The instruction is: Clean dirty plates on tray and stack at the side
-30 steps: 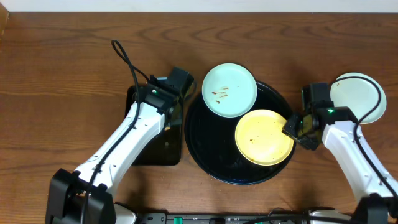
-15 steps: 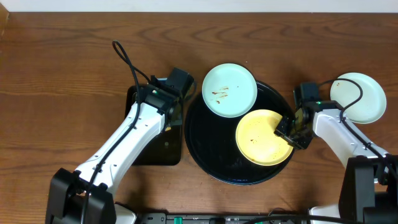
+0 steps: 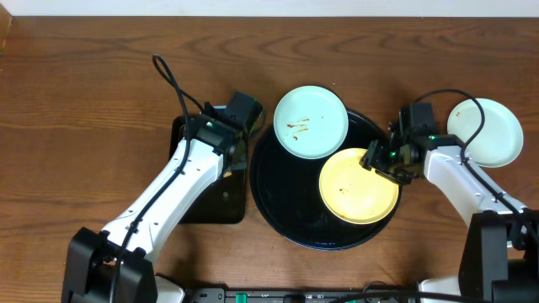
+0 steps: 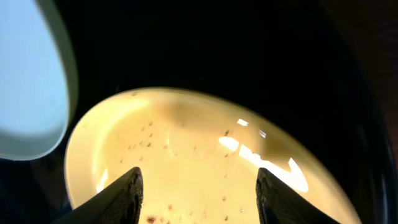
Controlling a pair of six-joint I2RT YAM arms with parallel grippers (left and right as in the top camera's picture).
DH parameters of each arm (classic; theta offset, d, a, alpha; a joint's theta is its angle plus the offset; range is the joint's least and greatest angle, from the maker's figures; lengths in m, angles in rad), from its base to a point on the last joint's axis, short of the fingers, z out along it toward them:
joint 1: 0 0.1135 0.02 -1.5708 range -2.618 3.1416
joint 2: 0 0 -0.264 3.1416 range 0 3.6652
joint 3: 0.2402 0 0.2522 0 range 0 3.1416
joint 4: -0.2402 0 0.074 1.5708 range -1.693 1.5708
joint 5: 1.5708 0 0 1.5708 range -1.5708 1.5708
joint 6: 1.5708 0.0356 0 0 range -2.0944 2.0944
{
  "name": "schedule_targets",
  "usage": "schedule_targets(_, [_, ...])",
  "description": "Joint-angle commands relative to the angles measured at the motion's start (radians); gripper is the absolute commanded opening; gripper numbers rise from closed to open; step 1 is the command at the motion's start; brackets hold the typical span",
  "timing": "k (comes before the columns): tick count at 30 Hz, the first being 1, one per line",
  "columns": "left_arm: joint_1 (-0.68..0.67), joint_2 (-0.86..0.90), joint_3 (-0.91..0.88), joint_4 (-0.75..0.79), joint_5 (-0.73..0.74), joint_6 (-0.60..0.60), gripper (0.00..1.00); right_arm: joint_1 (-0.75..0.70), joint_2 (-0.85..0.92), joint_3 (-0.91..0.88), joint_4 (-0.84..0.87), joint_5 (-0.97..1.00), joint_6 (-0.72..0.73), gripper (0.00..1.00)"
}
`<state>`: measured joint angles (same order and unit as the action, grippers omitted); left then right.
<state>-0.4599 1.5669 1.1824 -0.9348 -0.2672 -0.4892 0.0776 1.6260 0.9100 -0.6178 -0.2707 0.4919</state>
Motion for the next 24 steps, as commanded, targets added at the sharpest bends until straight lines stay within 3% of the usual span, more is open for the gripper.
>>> schedule_targets(1, [0.005,0.008,-0.009,-0.002,-0.002,0.015,0.07,-0.012,0.002,0.085,-0.063,0.013,-0.046,0.57])
schedule_targets(4, [0.005,0.008,-0.009,-0.002,-0.002,0.014,0.08,-0.03,0.002,0.132,-0.16,0.117,-0.051,0.57])
schedule_targets(10, [0.005,0.008,-0.009,-0.001,-0.002,0.018,0.08,-0.097,0.002,0.14,-0.23,0.12,-0.192,0.59])
schedule_targets(19, [0.005,0.008,-0.009,-0.001,-0.002,0.018,0.08,-0.122,0.007,0.137,-0.254,-0.055,-0.413,0.61])
schedule_targets(24, [0.005,0.008,-0.009,-0.001,-0.002,0.018,0.07,-0.122,0.034,0.135,-0.255,-0.106,-0.467,0.62])
